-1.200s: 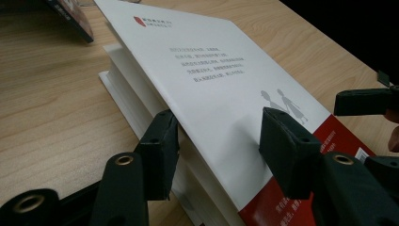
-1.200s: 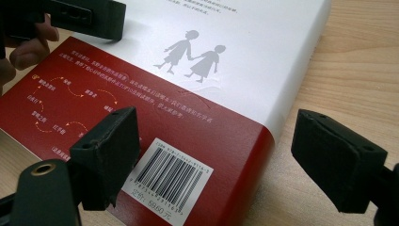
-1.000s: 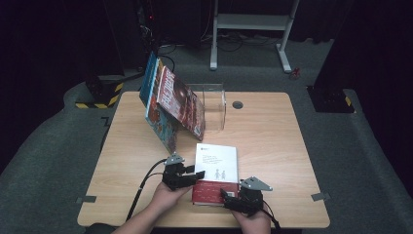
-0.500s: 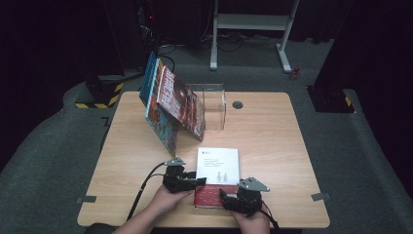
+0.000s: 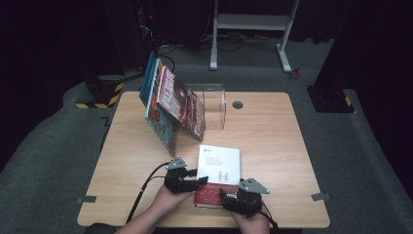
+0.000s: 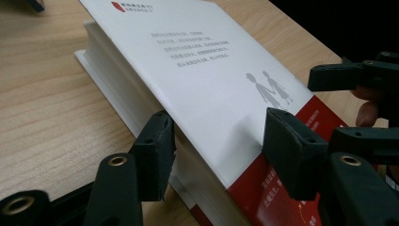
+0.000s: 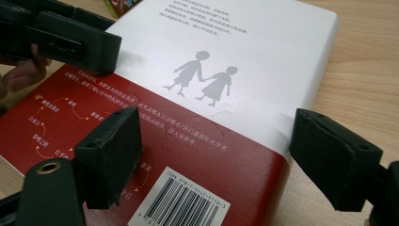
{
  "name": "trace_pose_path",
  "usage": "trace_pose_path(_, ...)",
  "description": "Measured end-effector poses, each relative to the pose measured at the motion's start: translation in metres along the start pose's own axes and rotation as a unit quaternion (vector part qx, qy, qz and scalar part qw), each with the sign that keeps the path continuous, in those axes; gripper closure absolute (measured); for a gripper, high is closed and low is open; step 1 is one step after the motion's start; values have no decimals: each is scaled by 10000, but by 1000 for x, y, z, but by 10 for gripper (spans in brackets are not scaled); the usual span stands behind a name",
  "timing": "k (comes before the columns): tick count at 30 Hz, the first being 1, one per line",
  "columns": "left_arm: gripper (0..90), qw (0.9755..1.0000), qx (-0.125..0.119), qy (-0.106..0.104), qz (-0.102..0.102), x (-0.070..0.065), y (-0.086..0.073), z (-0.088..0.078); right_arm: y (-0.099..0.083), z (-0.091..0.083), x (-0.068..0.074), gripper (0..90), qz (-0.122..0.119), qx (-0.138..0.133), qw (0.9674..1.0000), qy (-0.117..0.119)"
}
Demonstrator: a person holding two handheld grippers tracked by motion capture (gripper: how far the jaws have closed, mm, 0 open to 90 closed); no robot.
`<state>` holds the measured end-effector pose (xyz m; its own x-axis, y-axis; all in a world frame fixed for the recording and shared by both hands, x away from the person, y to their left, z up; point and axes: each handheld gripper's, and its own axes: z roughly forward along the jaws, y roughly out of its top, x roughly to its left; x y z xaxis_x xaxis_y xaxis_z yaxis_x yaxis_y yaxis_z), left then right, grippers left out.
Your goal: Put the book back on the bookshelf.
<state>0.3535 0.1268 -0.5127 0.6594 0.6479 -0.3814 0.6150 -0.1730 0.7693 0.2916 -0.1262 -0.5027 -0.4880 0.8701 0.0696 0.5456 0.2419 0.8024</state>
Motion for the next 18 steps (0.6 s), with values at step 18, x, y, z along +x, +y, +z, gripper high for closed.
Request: trace_pose_path(18,390,9997,144,119,127,-5,3,3,-1,1,-9,143,237,174,9995,153)
